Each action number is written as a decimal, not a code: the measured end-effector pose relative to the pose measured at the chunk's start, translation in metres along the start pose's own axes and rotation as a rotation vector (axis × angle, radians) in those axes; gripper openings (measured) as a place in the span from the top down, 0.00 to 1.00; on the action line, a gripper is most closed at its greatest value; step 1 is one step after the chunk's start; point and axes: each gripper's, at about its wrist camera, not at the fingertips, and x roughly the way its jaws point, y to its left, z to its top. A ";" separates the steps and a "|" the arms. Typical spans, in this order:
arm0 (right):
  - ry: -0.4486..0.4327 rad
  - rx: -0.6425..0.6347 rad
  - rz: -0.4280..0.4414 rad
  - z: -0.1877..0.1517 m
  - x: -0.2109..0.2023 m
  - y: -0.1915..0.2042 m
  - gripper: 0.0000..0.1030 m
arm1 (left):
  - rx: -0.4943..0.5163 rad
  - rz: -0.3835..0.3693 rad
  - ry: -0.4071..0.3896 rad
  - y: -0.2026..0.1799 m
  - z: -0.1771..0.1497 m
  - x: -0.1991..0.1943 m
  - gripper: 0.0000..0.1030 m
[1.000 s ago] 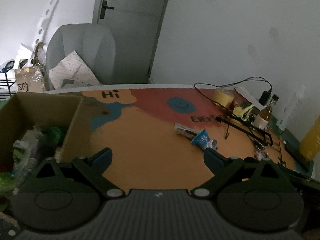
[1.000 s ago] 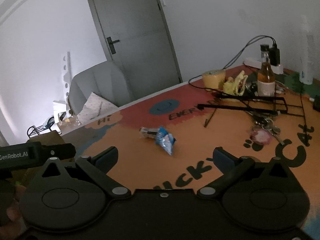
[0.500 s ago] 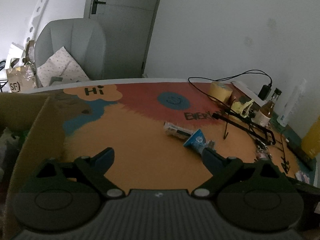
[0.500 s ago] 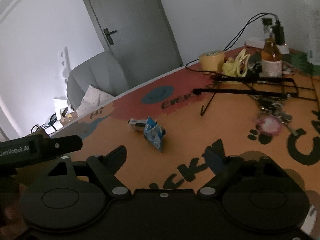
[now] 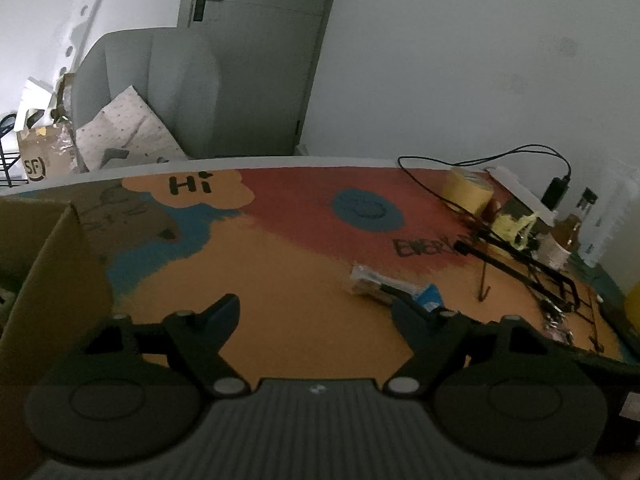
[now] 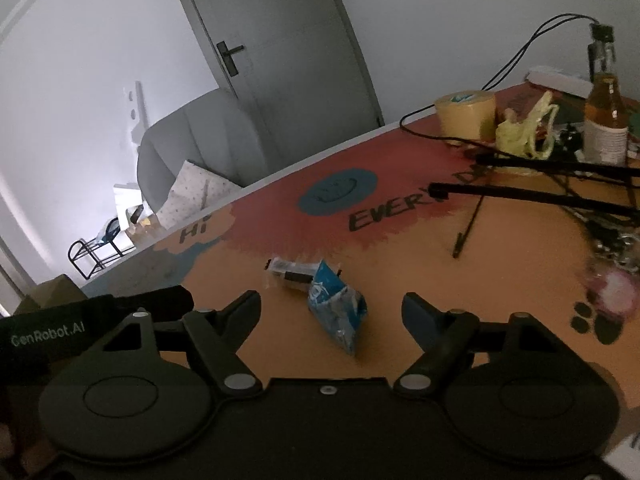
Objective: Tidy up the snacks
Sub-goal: 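Grasp the blue snack pack with the right tool while the left tool grasps the white bar, then lift the white bar and blue pack and carry them over the box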
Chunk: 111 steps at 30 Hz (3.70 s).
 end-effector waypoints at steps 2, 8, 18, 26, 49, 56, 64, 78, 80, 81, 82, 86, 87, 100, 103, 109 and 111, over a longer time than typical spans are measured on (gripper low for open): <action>0.011 0.001 0.005 0.001 0.007 -0.001 0.28 | 0.000 0.002 -0.001 0.000 0.003 0.003 0.20; 0.043 0.004 0.015 0.001 0.022 -0.006 0.70 | -0.001 0.002 0.012 -0.003 0.006 0.016 0.20; 0.001 0.059 0.031 0.004 0.005 -0.035 0.74 | 0.005 -0.006 0.010 -0.018 0.008 0.033 0.19; -0.032 0.085 -0.014 0.005 -0.005 -0.057 0.74 | 0.036 -0.015 0.036 -0.040 0.003 0.055 0.17; -0.030 0.096 -0.028 0.002 0.001 -0.069 0.74 | 0.163 0.070 -0.012 -0.066 -0.014 0.099 0.21; -0.028 0.091 -0.037 -0.001 -0.003 -0.063 0.74 | 0.159 0.074 -0.011 -0.063 -0.013 0.090 0.48; -0.036 0.088 -0.031 -0.005 -0.013 -0.051 0.74 | 0.152 0.060 -0.026 -0.056 -0.017 0.061 0.49; -0.082 0.048 0.018 -0.010 -0.046 -0.011 0.74 | 0.108 0.061 -0.085 -0.037 -0.016 -0.014 0.49; -0.086 0.036 0.021 -0.011 -0.051 -0.005 0.74 | 0.104 0.056 -0.095 -0.035 -0.017 -0.024 0.49; -0.087 0.029 0.023 -0.012 -0.054 -0.002 0.74 | 0.100 0.053 -0.099 -0.034 -0.017 -0.029 0.49; -0.089 0.024 0.025 -0.013 -0.056 0.001 0.74 | 0.093 0.052 -0.103 -0.032 -0.017 -0.033 0.49; -0.103 0.014 0.033 -0.013 -0.065 0.011 0.74 | 0.092 0.048 -0.120 -0.028 -0.017 -0.051 0.49; -0.107 0.010 0.034 -0.013 -0.067 0.013 0.74 | 0.088 0.046 -0.126 -0.027 -0.016 -0.055 0.49; -0.141 -0.037 0.067 -0.011 -0.085 0.046 0.74 | 0.050 0.049 -0.171 -0.002 -0.010 -0.099 0.49; -0.147 -0.051 0.079 -0.009 -0.087 0.055 0.74 | 0.037 0.052 -0.182 0.006 -0.008 -0.107 0.49; -0.154 -0.070 0.103 -0.008 -0.089 0.072 0.74 | 0.014 0.058 -0.190 0.027 -0.004 -0.121 0.49; -0.155 -0.076 0.110 -0.009 -0.088 0.078 0.74 | 0.003 0.061 -0.193 0.035 -0.003 -0.126 0.49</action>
